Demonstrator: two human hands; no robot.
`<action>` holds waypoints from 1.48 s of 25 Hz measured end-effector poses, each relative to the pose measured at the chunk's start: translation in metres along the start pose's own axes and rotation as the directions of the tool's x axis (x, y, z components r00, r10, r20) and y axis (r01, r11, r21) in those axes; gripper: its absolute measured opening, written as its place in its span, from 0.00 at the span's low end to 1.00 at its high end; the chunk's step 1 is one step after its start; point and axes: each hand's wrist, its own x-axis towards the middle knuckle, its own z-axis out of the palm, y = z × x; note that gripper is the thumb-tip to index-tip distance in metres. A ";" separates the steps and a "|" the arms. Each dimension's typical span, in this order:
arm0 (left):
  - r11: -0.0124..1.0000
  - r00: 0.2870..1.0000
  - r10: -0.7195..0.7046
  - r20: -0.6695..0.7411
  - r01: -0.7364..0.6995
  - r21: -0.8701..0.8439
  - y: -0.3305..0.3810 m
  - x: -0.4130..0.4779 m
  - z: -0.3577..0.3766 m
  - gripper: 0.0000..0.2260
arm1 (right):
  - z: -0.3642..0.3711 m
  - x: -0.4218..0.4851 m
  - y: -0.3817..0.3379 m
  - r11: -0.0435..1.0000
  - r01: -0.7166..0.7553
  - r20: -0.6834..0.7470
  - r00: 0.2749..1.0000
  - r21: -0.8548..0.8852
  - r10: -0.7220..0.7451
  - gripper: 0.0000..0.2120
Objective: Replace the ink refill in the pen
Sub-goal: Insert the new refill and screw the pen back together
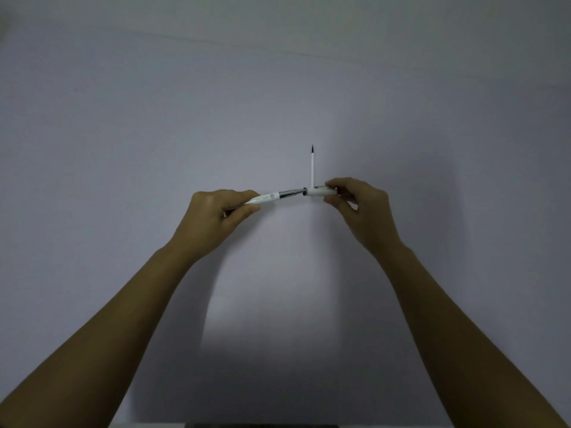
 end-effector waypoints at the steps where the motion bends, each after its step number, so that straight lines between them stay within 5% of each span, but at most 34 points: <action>1: 1.000 1.000 0.004 -0.006 -0.004 0.003 0.000 0.000 -0.001 0.10 | 0.000 0.000 0.000 1.000 0.003 -0.003 1.000 -0.002 -0.003 0.10; 18: 1.000 0.999 0.028 0.021 -0.028 0.005 0.009 0.000 0.001 0.09 | -0.003 0.006 -0.015 0.973 0.216 0.049 0.976 -0.080 -0.213 0.08; 29: 1.000 1.000 -0.002 -0.018 0.003 0.027 0.016 0.000 -0.002 0.07 | 0.001 0.022 -0.033 0.976 0.213 0.141 0.969 -0.049 -0.205 0.06; 37: 0.997 0.995 -0.032 0.093 0.025 0.073 0.023 0.012 0.000 0.08 | -0.004 0.038 -0.034 0.962 0.264 0.150 0.956 -0.069 -0.252 0.09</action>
